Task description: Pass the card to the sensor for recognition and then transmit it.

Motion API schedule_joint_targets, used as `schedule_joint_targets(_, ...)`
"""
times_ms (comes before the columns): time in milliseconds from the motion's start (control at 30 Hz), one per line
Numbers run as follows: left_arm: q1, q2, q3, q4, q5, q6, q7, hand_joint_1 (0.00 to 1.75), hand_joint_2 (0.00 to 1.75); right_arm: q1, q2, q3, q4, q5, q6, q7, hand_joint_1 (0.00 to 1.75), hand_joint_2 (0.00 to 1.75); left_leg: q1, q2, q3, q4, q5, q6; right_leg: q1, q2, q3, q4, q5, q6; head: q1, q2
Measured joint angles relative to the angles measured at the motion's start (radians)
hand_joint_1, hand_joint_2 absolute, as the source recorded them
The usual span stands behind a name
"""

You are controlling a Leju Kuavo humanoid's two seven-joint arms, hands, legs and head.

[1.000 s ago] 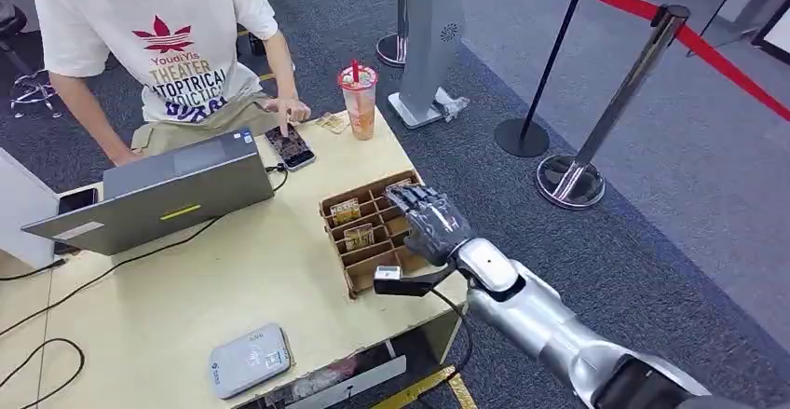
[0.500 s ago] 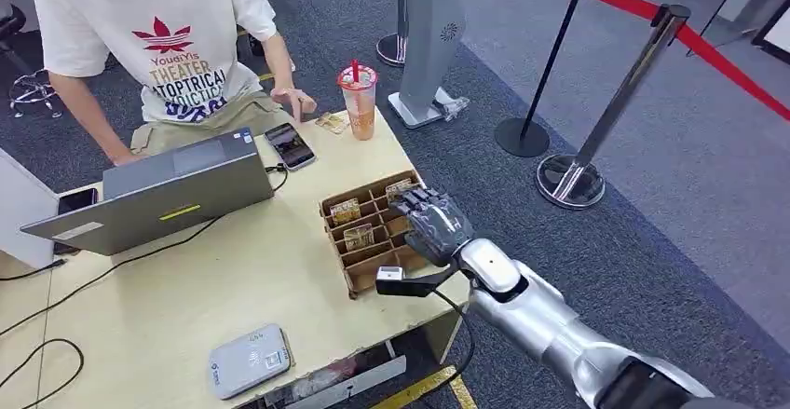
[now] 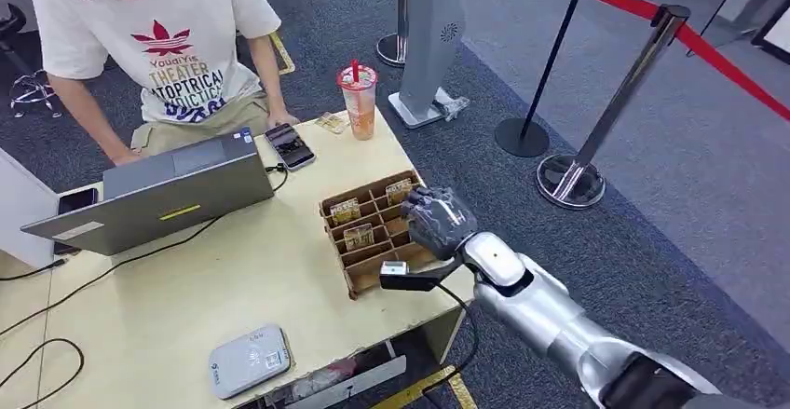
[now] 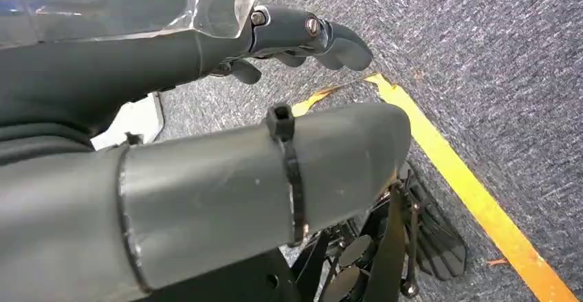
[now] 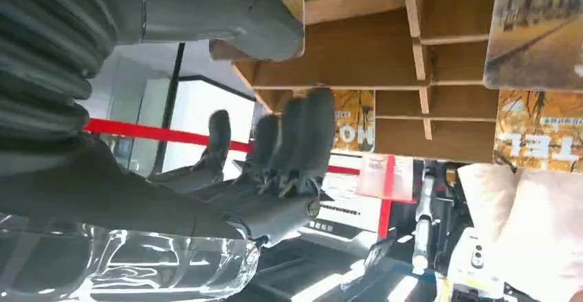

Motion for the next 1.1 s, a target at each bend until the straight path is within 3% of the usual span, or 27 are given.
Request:
schedule_joint_targets(100,0.000,0.000,0.000,0.000,0.002,0.000,-0.002,0.00,0.00,-0.005,0.000,0.000,0.000,0.000,0.001,-0.001,0.94,1.75,0.000,0.000,0.000,0.000,0.000,0.000,0.000,0.000,0.000,0.000,0.000,0.000,0.000,0.000)
schedule_joint_targets(567,0.000,-0.001,0.000,0.000,0.007,0.009,-0.006,0.00,0.00,-0.011,-0.004,0.001,0.001,-0.005,0.008,0.007,1.08,1.75,0.000,0.000,0.000,0.000,0.000,0.000,0.000,0.000,0.000,0.000,0.000,0.000,0.000,0.000)
schedule_joint_targets(1100,0.000,-0.001,0.000,0.000,0.009,0.001,-0.013,0.00,0.00,0.040,-0.047,-0.036,-0.029,-0.021,0.014,0.023,0.99,1.75,0.000,0.000,0.000,0.000,0.000,0.000,0.000,0.000,0.000,0.000,0.000,0.000,0.000,0.000)
